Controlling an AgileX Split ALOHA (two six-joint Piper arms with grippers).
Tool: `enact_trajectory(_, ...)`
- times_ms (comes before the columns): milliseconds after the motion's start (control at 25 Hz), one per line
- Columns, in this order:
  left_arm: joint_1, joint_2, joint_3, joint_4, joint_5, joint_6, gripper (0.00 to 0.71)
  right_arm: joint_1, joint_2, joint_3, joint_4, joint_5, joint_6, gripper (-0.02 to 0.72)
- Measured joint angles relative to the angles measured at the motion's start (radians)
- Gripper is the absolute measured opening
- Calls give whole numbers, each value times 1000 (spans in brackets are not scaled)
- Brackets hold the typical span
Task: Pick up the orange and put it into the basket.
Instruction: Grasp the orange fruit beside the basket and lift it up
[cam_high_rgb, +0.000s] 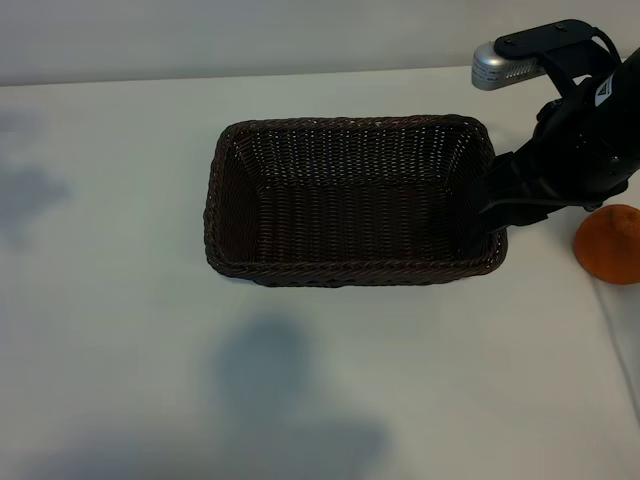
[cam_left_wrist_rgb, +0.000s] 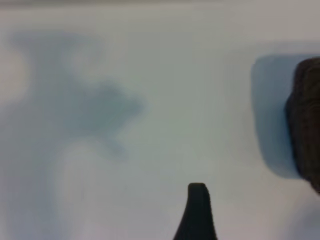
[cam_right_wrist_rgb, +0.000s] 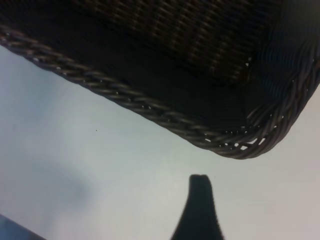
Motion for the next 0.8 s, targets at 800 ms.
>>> enact_trajectory(800,0,-621,291,-21,49,0,596,0,0,0,-2,0,-7,549)
